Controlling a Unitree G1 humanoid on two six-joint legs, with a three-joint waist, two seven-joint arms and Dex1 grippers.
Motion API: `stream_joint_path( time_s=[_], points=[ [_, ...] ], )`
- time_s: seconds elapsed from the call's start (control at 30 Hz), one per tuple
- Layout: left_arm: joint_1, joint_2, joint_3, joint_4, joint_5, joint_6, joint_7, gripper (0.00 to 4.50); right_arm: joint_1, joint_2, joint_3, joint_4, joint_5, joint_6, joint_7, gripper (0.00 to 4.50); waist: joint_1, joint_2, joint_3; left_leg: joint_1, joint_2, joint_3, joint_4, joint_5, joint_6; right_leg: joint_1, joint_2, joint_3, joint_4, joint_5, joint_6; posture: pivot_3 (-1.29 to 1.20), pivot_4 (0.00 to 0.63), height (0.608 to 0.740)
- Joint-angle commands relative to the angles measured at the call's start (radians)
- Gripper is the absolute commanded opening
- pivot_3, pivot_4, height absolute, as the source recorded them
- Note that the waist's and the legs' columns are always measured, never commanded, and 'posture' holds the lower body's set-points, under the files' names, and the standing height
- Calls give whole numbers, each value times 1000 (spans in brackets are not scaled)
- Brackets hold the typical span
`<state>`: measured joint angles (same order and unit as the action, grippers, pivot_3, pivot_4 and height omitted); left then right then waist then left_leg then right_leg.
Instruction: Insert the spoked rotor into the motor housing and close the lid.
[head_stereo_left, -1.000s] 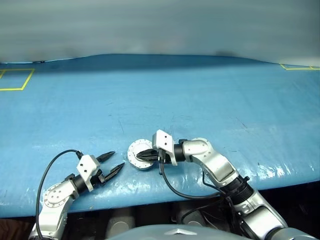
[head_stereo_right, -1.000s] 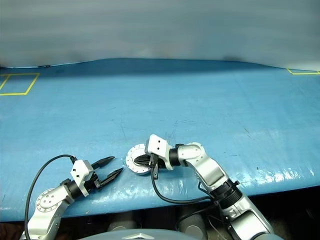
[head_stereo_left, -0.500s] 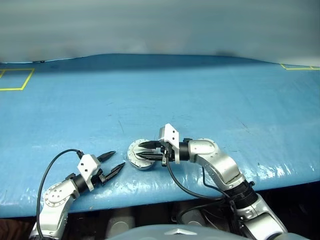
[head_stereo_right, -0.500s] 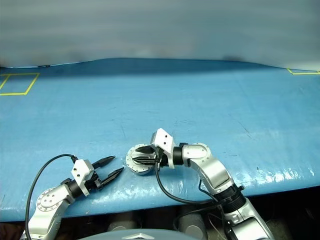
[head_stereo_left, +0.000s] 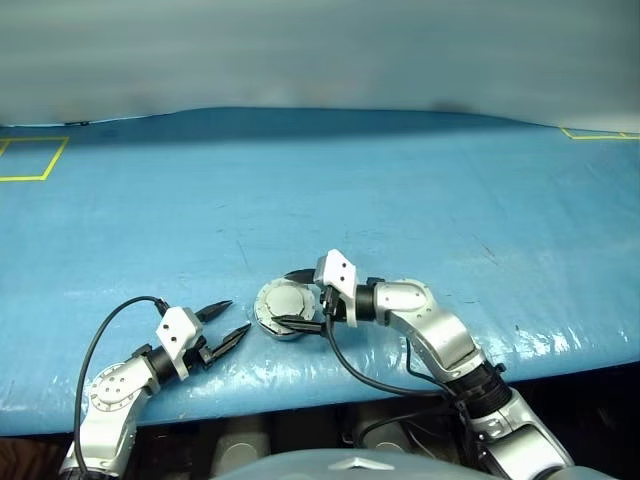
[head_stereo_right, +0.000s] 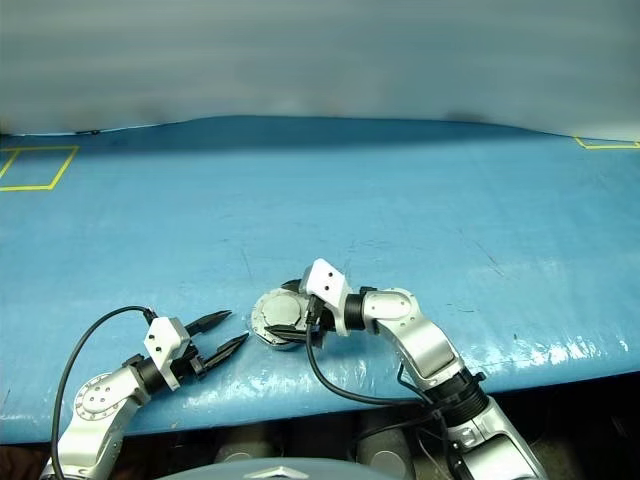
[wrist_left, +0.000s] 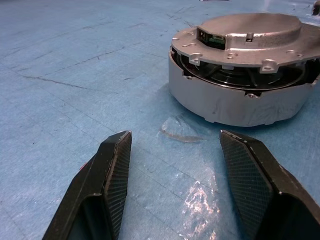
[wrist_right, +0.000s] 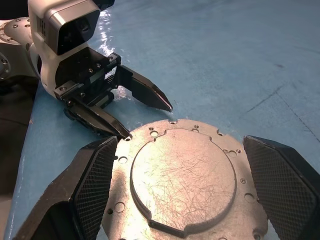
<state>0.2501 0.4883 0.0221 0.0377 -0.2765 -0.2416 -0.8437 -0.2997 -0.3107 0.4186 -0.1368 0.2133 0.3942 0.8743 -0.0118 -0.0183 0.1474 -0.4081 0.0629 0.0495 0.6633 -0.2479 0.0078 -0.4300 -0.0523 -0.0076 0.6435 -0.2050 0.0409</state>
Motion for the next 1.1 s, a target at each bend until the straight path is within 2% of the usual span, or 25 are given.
stream_joint_path(
  time_s=[0.03, 0.3, 0.47, 0.77, 1.1],
  points=[
    [2, 5, 8, -23, 3, -8, 2, 2961, -1, 4, 7, 4, -15, -27, -3, 4231, 0, 0, 0, 0, 0, 0, 0, 0, 0, 0, 0, 0, 0, 0, 0, 0, 150, 740],
    [7, 3, 6, -18, 8, -12, 8, 2961, 17, 1, 13, 19, -15, -16, 11, 4231, 0, 0, 0, 0, 0, 0, 0, 0, 0, 0, 0, 0, 0, 0, 0, 0, 150, 740],
    [8, 2, 6, -18, 11, -14, 14, 2961, 19, 3, 14, 30, -15, -16, 12, 3052, 0, 0, 0, 0, 0, 0, 0, 0, 0, 0, 0, 0, 0, 0, 0, 0, 150, 740],
    [8, 0, 4, -19, 11, -14, 18, 2961, 11, 31, -12, -18, 36, 69, -9, 3015, 0, 0, 0, 0, 0, 0, 0, 0, 0, 0, 0, 0, 0, 0, 0, 0, 150, 740],
    [4, -6, 0, -20, 15, -12, 23, 2961, -12, 19, 33, -21, -43, 104, -58, 3015, -1, 0, 0, 0, 0, 0, 0, 0, 0, 0, 0, 0, 0, 0, 0, 0, 150, 740]
  ],
)
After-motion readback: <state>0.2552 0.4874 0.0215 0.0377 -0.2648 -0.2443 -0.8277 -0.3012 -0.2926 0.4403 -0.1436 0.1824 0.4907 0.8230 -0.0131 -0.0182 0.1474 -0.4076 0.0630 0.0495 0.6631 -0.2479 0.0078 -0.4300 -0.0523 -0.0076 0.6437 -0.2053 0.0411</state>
